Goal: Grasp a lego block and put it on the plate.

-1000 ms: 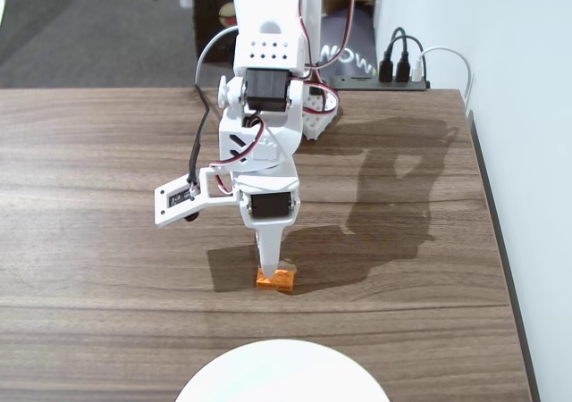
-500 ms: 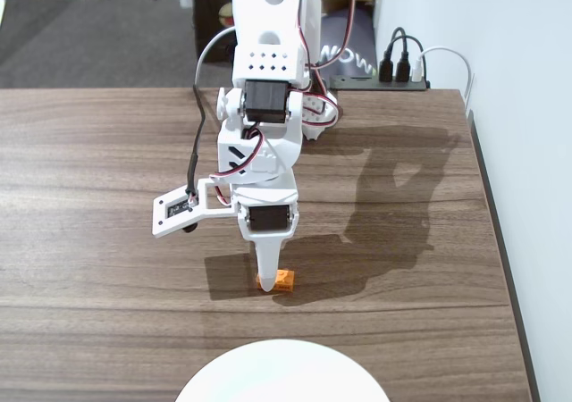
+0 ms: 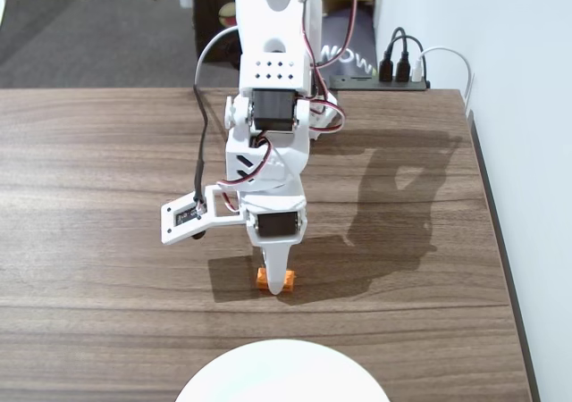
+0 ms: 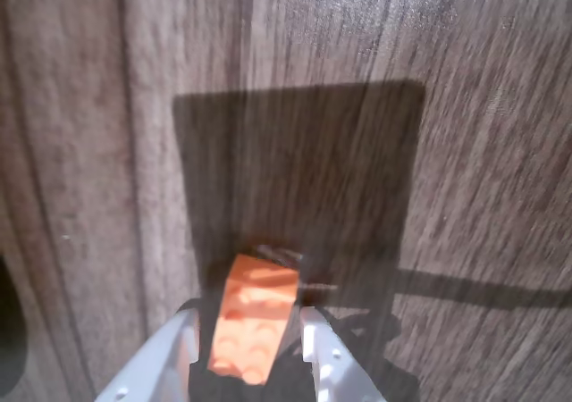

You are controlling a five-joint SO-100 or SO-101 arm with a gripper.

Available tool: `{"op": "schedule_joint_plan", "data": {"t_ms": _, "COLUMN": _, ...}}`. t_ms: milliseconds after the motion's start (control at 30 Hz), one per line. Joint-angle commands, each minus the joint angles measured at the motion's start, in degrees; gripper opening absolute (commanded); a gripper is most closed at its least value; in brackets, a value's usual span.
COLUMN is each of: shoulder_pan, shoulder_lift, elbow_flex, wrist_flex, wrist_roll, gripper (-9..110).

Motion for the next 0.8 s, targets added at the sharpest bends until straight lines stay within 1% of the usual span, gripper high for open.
{"op": "schedule_joint_plan", "data": {"t_ms": 0, "shoulder_pan": -0.7, "shoulder_lift": 0.0, "elbow_flex": -2.5, "wrist_flex": -0.3, "wrist_roll": 0.1, "gripper": 15}}
{"op": "schedule_joint_plan", "data": {"t_ms": 467, "shoulder_pan": -1.1, "shoulder_lift": -0.4, "elbow_flex": -2.6, "wrist_flex": -0.6, "wrist_roll": -0.2, "gripper": 7}}
{"op": "schedule_joint_plan", "data": {"t_ms": 767, "shoulder_pan": -1.1, "shoulder_lift": 0.4, "elbow_flex": -2.5, "wrist_flex": -0.8, "wrist_roll": -0.9, "gripper": 6}}
